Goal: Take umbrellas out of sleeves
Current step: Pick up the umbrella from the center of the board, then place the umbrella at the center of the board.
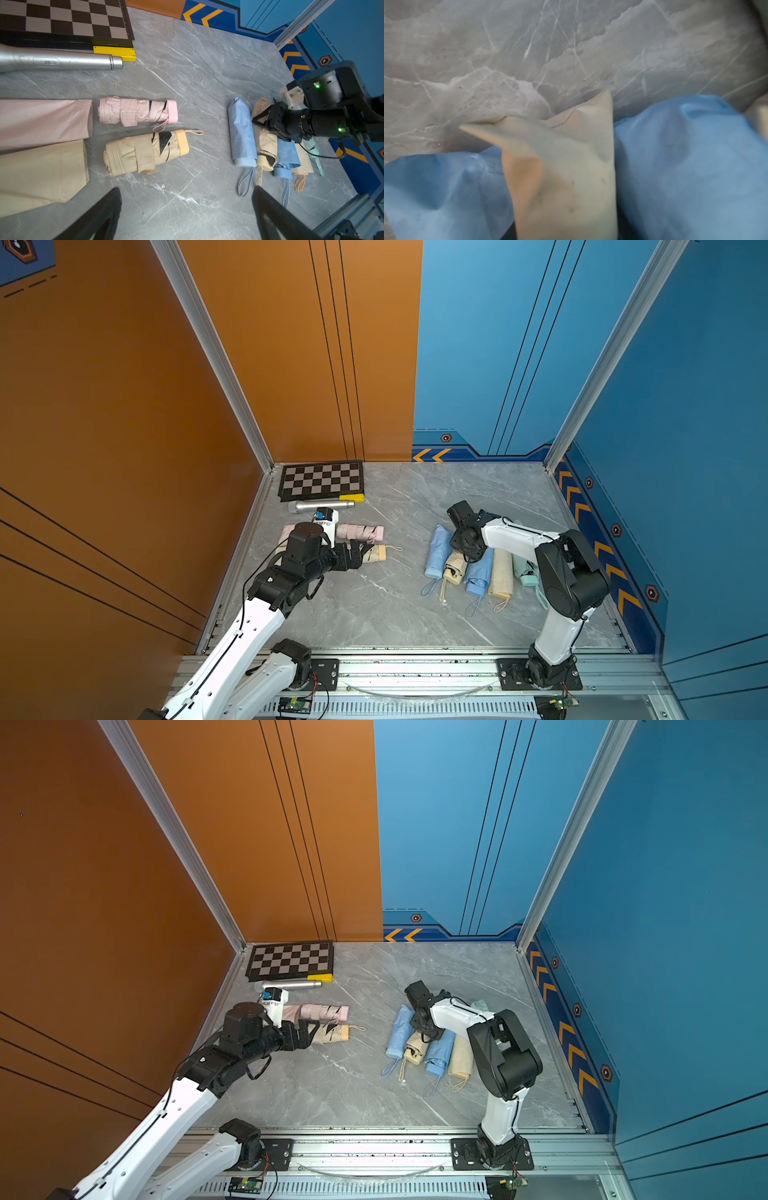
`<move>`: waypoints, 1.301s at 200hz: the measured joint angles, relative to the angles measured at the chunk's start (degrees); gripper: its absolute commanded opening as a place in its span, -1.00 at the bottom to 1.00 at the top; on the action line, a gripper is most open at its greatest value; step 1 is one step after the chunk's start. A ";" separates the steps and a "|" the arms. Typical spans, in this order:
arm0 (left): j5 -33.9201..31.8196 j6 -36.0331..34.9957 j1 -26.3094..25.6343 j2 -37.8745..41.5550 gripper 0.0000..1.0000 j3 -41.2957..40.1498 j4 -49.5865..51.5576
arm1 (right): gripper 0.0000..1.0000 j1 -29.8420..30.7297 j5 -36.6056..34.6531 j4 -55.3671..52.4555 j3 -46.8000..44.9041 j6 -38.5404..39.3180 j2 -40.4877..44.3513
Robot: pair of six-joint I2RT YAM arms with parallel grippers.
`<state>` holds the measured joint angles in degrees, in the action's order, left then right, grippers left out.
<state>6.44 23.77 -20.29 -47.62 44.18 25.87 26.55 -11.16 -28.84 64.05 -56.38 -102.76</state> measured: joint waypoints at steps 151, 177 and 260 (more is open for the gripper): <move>9.29 13.35 16.04 -6.10 0.97 -1.46 -7.28 | -0.43 24.85 6.56 -0.09 15.98 51.91 3.15; 9.53 15.45 18.51 -6.08 0.98 -1.57 -7.48 | -0.42 27.82 9.88 -0.48 18.88 57.94 -3.87; 8.72 19.23 24.26 -5.07 0.80 -2.25 -6.01 | -0.35 33.48 12.68 -1.68 23.47 69.99 -16.35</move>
<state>15.16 43.00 3.97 -52.69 41.93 19.86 60.03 1.52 -30.52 87.53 13.61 -119.11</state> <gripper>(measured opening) 0.910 0.409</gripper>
